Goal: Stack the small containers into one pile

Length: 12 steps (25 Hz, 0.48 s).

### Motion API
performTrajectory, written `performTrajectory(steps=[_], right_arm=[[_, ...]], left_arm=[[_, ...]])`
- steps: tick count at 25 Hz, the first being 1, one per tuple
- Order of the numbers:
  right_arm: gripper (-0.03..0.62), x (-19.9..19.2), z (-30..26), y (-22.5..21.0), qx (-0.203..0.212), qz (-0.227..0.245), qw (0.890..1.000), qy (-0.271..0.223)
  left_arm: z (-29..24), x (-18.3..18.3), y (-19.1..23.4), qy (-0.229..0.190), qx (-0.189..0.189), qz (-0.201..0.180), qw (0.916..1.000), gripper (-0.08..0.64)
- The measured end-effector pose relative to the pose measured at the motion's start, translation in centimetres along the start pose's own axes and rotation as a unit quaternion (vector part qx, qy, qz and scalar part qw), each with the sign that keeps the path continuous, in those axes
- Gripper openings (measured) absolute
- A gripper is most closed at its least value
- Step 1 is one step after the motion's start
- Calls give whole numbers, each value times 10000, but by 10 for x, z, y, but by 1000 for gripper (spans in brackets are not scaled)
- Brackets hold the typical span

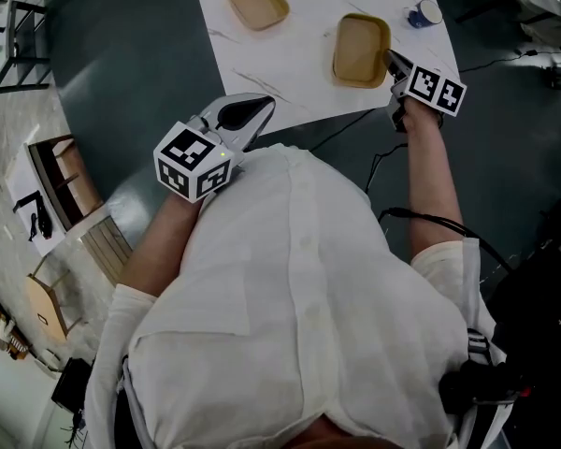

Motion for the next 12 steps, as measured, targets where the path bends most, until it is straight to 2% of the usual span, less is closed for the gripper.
performTrajectory(steps=[6,12], right_arm=[[14,-12,-3,-23,-19,-730,9972,-186],[14,-19,-9,-32,-87,-983,9950,-161]], left_arm=[[1,-5,-6,10,113,-9,9999,8],[7,-7,-3,18,213,36,9998,8]])
Point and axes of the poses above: the fingertips, and each gripper's own axes: z backward along the fingers, y to its left, x out of its top, the point moved 7 cm from there along z, backward along the fingers, and after that the axes turned 11 degrees about x, right-handed, at the moved point
